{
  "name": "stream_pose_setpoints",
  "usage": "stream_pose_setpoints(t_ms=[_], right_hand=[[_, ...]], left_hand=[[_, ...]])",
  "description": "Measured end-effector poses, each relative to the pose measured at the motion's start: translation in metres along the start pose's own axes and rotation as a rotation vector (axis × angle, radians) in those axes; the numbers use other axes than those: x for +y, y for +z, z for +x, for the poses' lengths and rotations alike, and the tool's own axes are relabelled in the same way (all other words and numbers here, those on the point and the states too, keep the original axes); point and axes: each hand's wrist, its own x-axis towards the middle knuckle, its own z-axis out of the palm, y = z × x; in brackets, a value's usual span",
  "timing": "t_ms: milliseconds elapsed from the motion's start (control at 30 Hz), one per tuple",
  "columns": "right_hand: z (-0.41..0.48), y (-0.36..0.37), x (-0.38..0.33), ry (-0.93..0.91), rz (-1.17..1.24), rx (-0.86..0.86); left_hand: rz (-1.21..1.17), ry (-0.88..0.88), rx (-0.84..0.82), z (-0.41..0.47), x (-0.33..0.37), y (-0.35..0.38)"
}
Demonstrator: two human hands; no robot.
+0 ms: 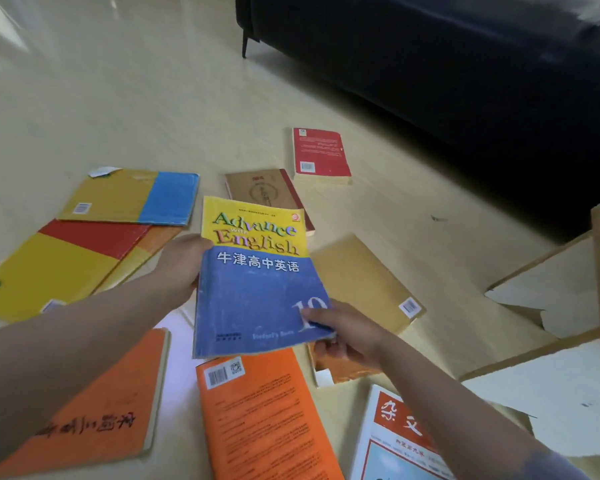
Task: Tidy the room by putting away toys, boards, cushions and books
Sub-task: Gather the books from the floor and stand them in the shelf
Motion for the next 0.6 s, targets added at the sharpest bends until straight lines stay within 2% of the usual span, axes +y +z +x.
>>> stream_pose_setpoints(t_ms=[100,233,333,433,600], right_hand=[[0.018,0.005,0.013,-0.028,-0.190,-0.016],[0.035,0.009,0.029,0.000,-0.302,0.021],[0.051,0.016,0.037,0.000,-0.422,0.097],[0.070,0.017,0.038,0.085,-0.572,0.132],[0.092,0.008,0.026,0.324,-1.030,0.149]], left_hand=[[0.072,-0.032,0.001,0.013,-0.020,-0.017],[0.337,-0.133,0.003,0.026,-0.053,-0.029],[0.717,-0.009,-0.026,0.033,-0.062,-0.040],[0.810,0.100,0.030,0.041,-0.061,-0.047],[0.974,0.334,0.047,0.082,-0.060,-0.065]])
